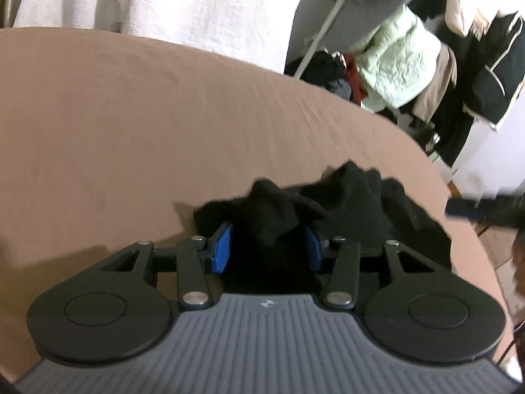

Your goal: Fold clothes

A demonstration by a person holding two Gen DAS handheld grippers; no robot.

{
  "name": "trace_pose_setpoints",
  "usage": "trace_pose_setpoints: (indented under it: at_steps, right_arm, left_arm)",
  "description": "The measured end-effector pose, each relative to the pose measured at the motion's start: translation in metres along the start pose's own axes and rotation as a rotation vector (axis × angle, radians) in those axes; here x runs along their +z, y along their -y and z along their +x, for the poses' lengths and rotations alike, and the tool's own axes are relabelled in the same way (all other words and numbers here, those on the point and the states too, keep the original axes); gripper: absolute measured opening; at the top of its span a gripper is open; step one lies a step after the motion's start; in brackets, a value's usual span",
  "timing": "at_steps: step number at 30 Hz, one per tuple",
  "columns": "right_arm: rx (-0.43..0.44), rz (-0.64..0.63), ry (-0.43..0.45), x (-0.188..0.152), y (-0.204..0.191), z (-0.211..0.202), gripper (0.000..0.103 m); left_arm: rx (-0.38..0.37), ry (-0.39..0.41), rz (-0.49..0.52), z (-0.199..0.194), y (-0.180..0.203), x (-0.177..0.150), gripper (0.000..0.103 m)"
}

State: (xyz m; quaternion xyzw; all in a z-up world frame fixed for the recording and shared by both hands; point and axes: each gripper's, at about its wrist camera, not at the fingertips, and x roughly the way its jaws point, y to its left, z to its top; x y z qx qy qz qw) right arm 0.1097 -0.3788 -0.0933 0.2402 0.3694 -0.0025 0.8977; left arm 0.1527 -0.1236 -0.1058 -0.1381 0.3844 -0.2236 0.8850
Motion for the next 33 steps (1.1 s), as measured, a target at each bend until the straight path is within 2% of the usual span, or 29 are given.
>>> trace_pose_setpoints:
  at_steps: [3, 6, 7, 8, 10, 12, 13, 14, 15, 17, 19, 21, 22, 23, 24, 25, 26, 28, 29, 31, 33]
  right_arm:
    - [0.013, 0.056, -0.008, -0.006, 0.022, 0.002, 0.048]
    - [0.000, 0.037, -0.026, -0.004, 0.024, 0.011, 0.050]
    - [-0.003, 0.017, -0.036, -0.003, 0.023, 0.014, 0.054]
    - [0.000, -0.001, -0.049, -0.003, 0.021, 0.018, 0.057]
    - [0.031, -0.024, -0.078, -0.003, 0.019, 0.031, 0.064]
    - [0.043, -0.038, -0.098, -0.006, 0.018, 0.044, 0.064]
    - [0.034, -0.047, -0.090, -0.009, 0.017, 0.049, 0.058]
    - [0.012, -0.070, -0.071, -0.013, 0.014, 0.053, 0.046]
    - [-0.018, -0.108, -0.049, -0.015, 0.010, 0.053, 0.022]
    - [-0.069, -0.172, 0.018, -0.018, 0.000, 0.049, 0.013]
    - [-0.104, -0.224, 0.079, -0.019, -0.009, 0.041, 0.011]
    - [-0.125, -0.244, 0.030, -0.018, -0.010, 0.046, 0.012]
    - [-0.137, -0.252, 0.005, -0.017, -0.011, 0.049, 0.015]
    - [-0.162, -0.248, -0.022, -0.016, -0.009, 0.052, 0.023]
    - [-0.197, -0.239, -0.014, -0.015, -0.008, 0.050, 0.042]
    - [-0.245, -0.213, 0.026, -0.015, -0.007, 0.042, 0.049]
    - [-0.266, -0.177, 0.068, -0.015, -0.006, 0.031, 0.050]
    - [-0.297, -0.113, 0.173, -0.022, -0.004, 0.004, 0.050]
    - [-0.309, -0.120, 0.223, -0.029, -0.004, -0.008, 0.050]
    - [-0.321, -0.145, 0.232, -0.046, -0.004, -0.023, 0.050]
    - [-0.302, -0.138, 0.221, -0.065, -0.002, -0.034, 0.050]
  left_arm:
    - [0.051, 0.024, 0.031, -0.002, 0.004, 0.002, 0.046]
    - [0.101, 0.047, 0.062, -0.004, 0.008, 0.004, 0.046]
    - [0.118, 0.055, 0.073, -0.004, 0.009, 0.005, 0.025]
    - [0.135, 0.063, 0.083, -0.005, 0.011, 0.005, 0.009]
    - [0.169, 0.078, 0.104, -0.006, 0.013, 0.007, 0.000]
    - [0.203, 0.094, 0.125, -0.007, 0.016, 0.008, 0.000]
    - [0.220, 0.102, 0.135, -0.008, 0.017, 0.009, 0.000]
    - [0.217, 0.091, 0.121, -0.007, 0.015, 0.009, 0.000]
    - [0.214, 0.078, 0.106, -0.006, 0.012, 0.008, 0.000]
    - [0.224, 0.066, 0.100, -0.005, 0.009, 0.006, 0.000]
    - [0.251, 0.053, 0.111, -0.004, 0.009, 0.006, 0.000]
    - [0.288, 0.034, 0.110, -0.003, 0.007, 0.008, 0.001]
    - [0.291, 0.033, 0.105, -0.004, 0.007, 0.009, 0.002]
    - [0.283, 0.038, 0.097, -0.007, 0.007, 0.011, 0.002]
    - [0.271, 0.041, 0.087, -0.010, 0.007, 0.013, 0.003]
    - [0.256, 0.041, 0.074, -0.013, 0.007, 0.015, 0.007]
    - [0.237, 0.038, 0.059, -0.018, 0.005, 0.016, 0.013]
    - [0.203, 0.022, 0.025, -0.027, -0.002, 0.023, 0.063]
    - [0.199, 0.029, 0.010, -0.030, -0.004, 0.026, 0.067]
    - [0.160, 0.066, -0.001, -0.039, -0.006, 0.028, 0.067]
    - [0.111, 0.066, -0.012, -0.043, -0.005, 0.028, 0.067]
